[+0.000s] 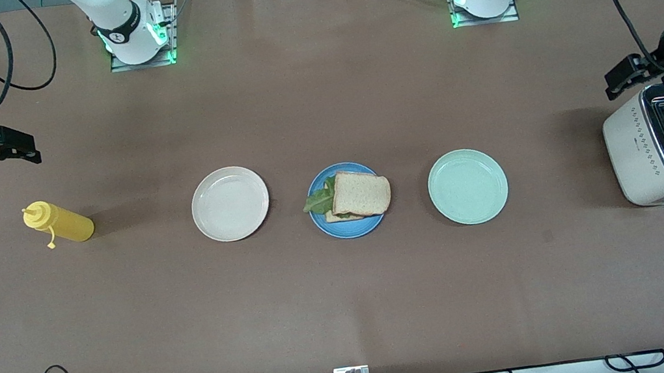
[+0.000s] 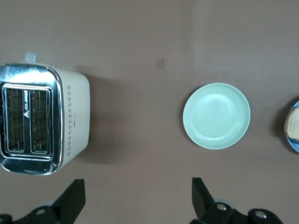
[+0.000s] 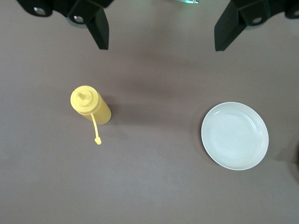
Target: Make sandwich in blue plate with both arms
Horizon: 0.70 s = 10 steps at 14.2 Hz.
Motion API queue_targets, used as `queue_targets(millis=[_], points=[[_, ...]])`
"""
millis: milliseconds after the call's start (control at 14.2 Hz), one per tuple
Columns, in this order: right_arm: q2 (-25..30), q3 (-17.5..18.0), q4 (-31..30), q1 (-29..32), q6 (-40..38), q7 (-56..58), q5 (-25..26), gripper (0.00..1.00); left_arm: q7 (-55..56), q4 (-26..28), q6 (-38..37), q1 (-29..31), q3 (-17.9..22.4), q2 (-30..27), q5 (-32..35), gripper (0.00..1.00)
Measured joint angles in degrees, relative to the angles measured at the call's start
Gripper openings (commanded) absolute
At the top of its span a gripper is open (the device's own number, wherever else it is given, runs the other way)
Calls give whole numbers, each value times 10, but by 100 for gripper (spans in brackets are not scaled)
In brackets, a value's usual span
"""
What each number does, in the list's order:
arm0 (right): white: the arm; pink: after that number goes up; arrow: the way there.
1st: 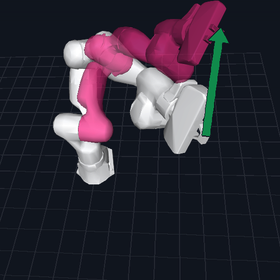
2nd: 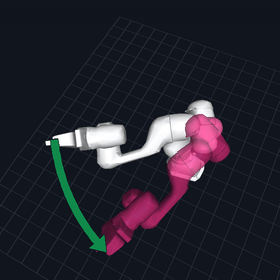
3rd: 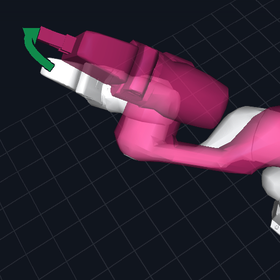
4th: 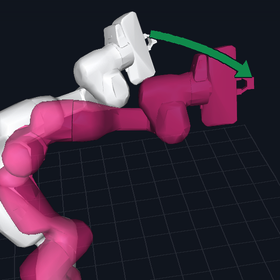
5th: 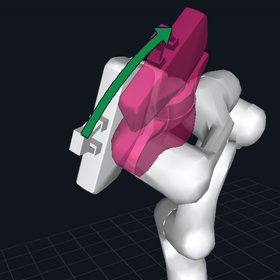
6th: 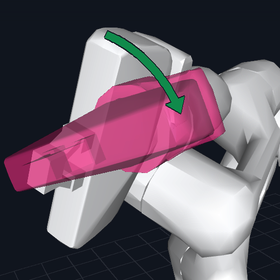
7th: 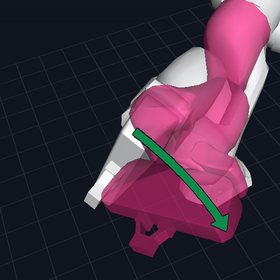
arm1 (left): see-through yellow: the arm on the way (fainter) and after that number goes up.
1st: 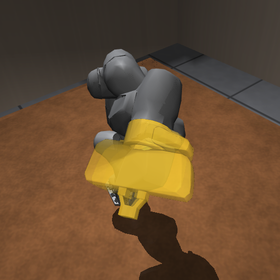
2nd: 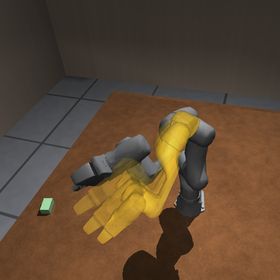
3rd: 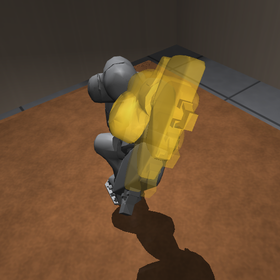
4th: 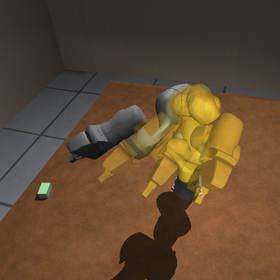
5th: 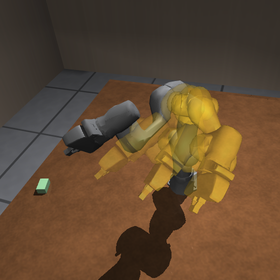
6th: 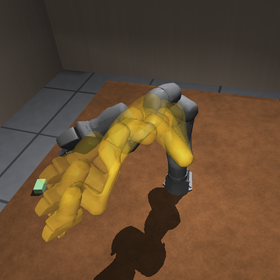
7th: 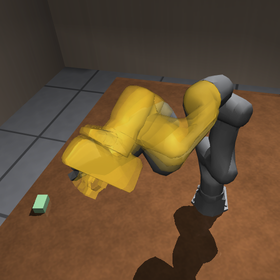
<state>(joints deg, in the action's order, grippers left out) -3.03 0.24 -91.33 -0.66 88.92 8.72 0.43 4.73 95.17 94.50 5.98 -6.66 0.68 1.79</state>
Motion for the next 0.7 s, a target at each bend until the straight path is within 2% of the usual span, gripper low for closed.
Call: queue_targets(millis=[211, 703], points=[[6, -19, -6, -18, 2, 0, 0, 100, 0, 30, 0, 0, 0, -29, 0, 100], [3, -25, -6, -19, 5, 0, 0, 100, -8, 37, 0, 0, 0, -33, 0, 100]])
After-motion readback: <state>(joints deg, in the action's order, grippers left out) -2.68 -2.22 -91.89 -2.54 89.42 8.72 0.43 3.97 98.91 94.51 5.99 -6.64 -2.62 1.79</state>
